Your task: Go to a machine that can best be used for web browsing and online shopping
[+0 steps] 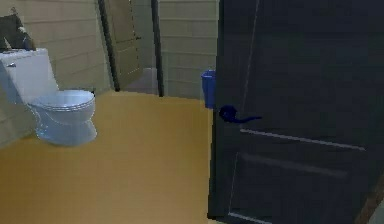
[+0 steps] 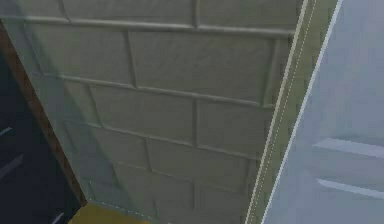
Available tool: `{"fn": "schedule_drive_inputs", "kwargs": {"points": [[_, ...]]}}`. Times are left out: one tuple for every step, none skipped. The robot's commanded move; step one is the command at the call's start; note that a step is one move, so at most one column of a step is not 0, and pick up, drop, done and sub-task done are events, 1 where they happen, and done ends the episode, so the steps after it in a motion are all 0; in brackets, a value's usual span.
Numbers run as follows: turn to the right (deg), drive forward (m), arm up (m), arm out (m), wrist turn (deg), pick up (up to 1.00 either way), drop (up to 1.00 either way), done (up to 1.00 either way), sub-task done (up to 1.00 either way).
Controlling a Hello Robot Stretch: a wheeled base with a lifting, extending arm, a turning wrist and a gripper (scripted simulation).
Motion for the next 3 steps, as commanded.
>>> {"fn": "schedule_drive_inputs", "kwargs": {"points": [[-15.0,0.00,0.00,0.00,0.0,0.00,0.00,0.00,0.00],[0.0,0.90,0.00,0.00,0.0,0.00,0.00,0.00,0.00],[27.0,0.00,0.00,0.00,0.0,0.00,0.00,0.00,0.00]]}}
